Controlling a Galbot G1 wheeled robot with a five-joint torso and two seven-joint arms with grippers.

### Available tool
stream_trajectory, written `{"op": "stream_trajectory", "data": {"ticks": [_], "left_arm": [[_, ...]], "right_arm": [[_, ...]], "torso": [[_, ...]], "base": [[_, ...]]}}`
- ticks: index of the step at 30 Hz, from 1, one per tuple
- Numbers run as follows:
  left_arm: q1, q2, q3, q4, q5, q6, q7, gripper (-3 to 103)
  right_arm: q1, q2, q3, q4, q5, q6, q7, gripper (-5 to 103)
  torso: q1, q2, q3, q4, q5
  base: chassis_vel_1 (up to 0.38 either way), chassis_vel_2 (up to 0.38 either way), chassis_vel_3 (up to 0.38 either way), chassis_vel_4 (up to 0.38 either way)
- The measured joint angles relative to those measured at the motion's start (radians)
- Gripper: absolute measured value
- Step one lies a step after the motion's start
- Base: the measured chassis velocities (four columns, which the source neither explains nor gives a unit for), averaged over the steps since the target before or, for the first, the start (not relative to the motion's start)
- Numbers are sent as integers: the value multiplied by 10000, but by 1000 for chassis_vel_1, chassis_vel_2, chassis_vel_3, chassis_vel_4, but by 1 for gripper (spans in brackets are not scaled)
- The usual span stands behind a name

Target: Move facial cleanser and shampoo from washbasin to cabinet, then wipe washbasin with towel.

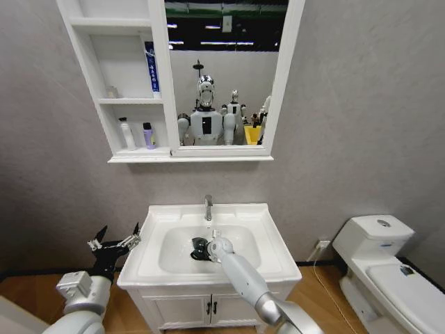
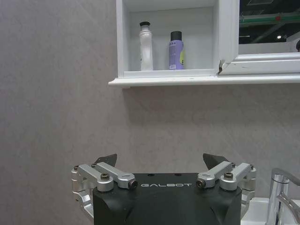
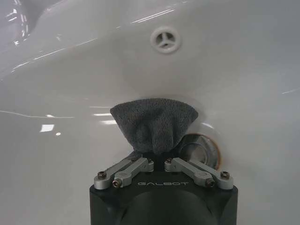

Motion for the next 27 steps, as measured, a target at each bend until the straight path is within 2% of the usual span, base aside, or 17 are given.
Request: {"op": "stream_trajectory", "data": {"ticks": [2,5,7,12,19,25,27], "left_arm": [[0,0,0,0,0,0,0,100],[0,0,0,0,0,0,0,100],[0,0,0,0,0,0,0,100],[0,0,0,0,0,0,0,100],[0,0,0,-1,0,0,0,100],[0,0,0,0,0,0,0,100],[0,0,0,0,0,0,-2,100]], "right_arm": [[-105,-456,4,275,122,-54,247,5],[-155,-668,-3,451,197,-105,377,5],[-283,-1103,-27,922,439,-246,753,5],[-384,-1458,-21,1300,661,-385,1159,5],[-389,-1316,-38,1205,552,-318,1104,5],[-160,-731,-248,671,260,-147,854,5],[-14,-309,-287,305,60,-105,713,5]], "torso": [[0,1,-1,-3,1],[0,1,-1,-3,0],[0,2,-1,-3,1],[-1,2,-1,-6,-2],[-1,2,-2,-10,-7],[-1,1,1,-3,-3],[0,1,1,-6,-5]], "base": [[0,0,0,0],[0,0,0,0],[0,0,0,0],[0,0,0,0],[0,0,0,0],[0,0,0,0],[0,0,0,0]]}}
